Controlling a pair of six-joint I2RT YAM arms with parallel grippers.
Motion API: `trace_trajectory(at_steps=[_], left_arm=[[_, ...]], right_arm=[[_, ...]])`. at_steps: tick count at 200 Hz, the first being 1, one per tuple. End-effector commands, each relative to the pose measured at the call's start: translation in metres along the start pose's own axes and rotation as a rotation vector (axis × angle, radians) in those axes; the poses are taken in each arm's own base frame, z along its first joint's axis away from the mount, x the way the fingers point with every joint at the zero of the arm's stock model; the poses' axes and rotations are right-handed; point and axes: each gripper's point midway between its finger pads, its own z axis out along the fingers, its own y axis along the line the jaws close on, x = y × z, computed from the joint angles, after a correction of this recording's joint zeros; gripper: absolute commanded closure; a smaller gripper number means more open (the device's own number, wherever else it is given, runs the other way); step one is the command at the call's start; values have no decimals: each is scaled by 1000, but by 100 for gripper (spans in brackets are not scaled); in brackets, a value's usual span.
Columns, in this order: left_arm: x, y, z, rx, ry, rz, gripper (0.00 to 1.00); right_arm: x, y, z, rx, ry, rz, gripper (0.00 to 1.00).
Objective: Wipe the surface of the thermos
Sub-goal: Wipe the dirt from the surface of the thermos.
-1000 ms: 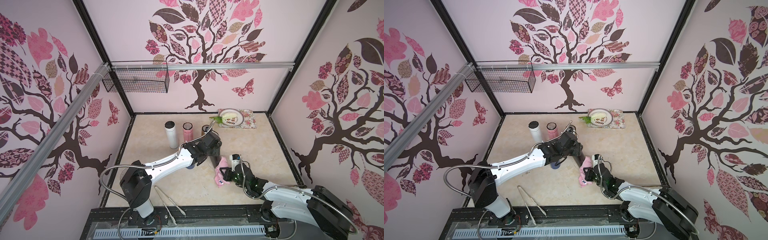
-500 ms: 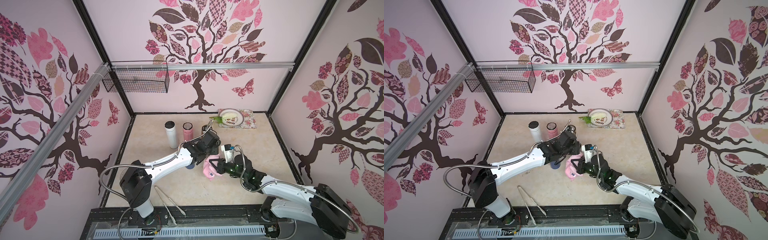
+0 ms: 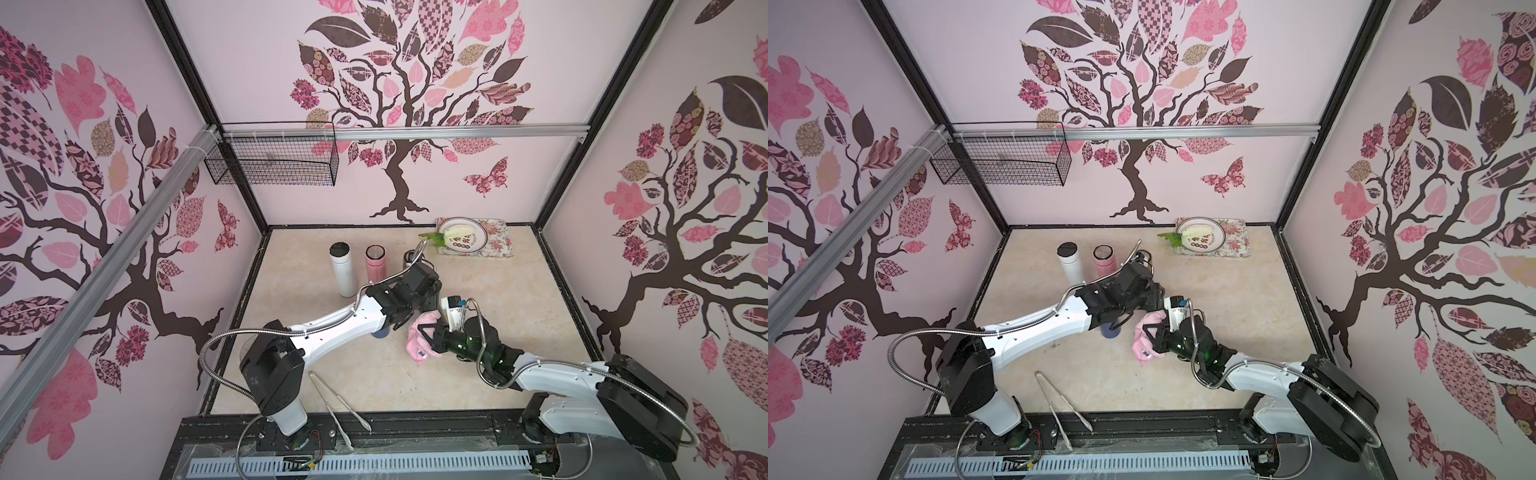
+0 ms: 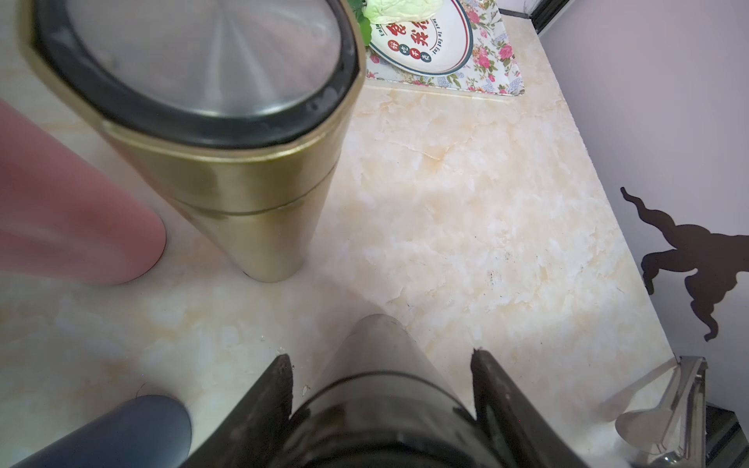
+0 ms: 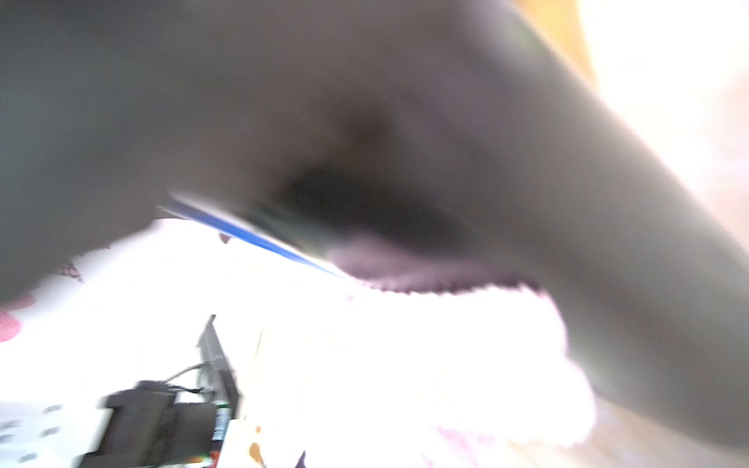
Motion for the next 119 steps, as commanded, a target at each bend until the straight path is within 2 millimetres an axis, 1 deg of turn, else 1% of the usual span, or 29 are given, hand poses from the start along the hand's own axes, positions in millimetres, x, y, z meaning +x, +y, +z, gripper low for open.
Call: trace_trajectory(at_steps=[1, 20, 32, 41, 52, 68, 86, 97, 105, 113, 119], left_arm=[[19, -18, -13, 89, 64, 10, 100], [21, -16, -14, 86, 67, 15, 100], [22, -16, -14, 88, 70, 19, 100], [23, -15, -14, 89, 74, 21, 100], [25, -16, -13, 91, 81, 25, 100], [28, -17, -11, 103, 95, 38, 100], [29, -19, -12, 111, 100, 45, 100], [30, -18, -12, 110, 100, 50, 100], [31, -18, -14, 114, 99, 52, 100], [31, -19, -15, 118, 98, 57, 100], [31, -20, -16, 125, 97, 63, 100]], right_arm=[[-1, -44, -6, 172, -69, 61, 100], [7, -60, -16, 230, -66, 75, 100], [4, -59, -21, 229, -83, 71, 100], [-2, -54, -24, 218, -98, 60, 100], [-12, -37, -24, 172, -101, 19, 100], [-34, -1, -25, 84, -117, -43, 100], [-60, 28, -29, 36, -153, -95, 100], [-71, 39, -31, 25, -170, -117, 100], [-77, 43, -32, 21, -182, -117, 100], [-80, 45, -32, 12, -188, -112, 100], [-81, 41, -32, 17, -191, -104, 100]])
